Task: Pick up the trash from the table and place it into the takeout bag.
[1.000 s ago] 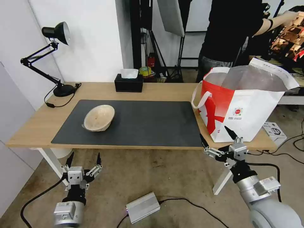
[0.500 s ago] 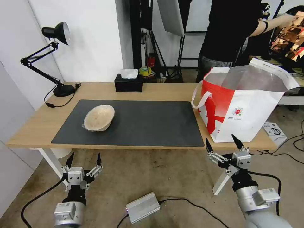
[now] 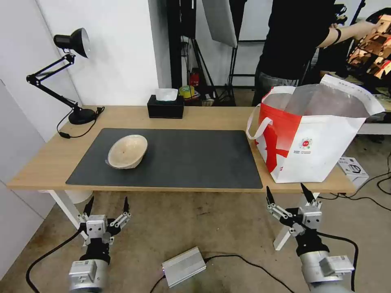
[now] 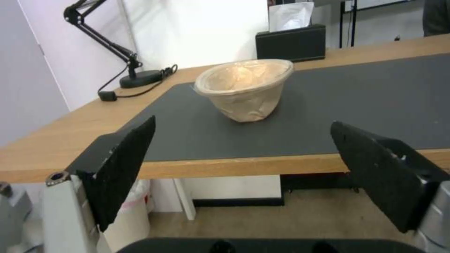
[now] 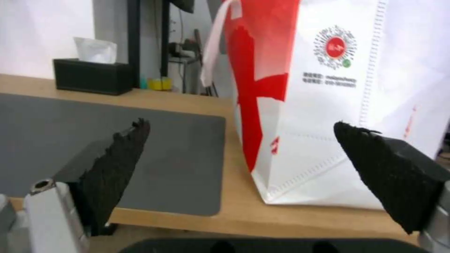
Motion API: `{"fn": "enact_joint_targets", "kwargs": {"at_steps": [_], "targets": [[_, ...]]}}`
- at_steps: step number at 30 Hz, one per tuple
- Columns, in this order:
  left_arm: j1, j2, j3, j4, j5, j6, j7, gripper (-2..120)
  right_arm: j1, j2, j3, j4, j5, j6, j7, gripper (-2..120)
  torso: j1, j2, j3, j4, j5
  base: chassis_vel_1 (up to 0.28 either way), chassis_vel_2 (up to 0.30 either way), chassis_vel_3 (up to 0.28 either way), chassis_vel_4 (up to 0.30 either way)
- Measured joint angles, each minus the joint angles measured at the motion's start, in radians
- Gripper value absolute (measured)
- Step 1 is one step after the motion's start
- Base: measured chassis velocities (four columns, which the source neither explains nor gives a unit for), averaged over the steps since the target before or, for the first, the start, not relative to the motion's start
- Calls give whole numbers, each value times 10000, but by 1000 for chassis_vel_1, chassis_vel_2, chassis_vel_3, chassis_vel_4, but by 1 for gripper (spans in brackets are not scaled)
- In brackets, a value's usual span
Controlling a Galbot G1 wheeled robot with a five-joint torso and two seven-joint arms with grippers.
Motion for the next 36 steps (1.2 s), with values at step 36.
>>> {"fn": "enact_joint_targets", "kwargs": {"at_steps": [36], "targets": [[-85, 93, -123, 103, -45, 24, -13, 100, 256, -740, 132, -1206, -27, 511, 430, 100, 0, 0, 0, 0, 0, 0, 0, 0, 0]]}}
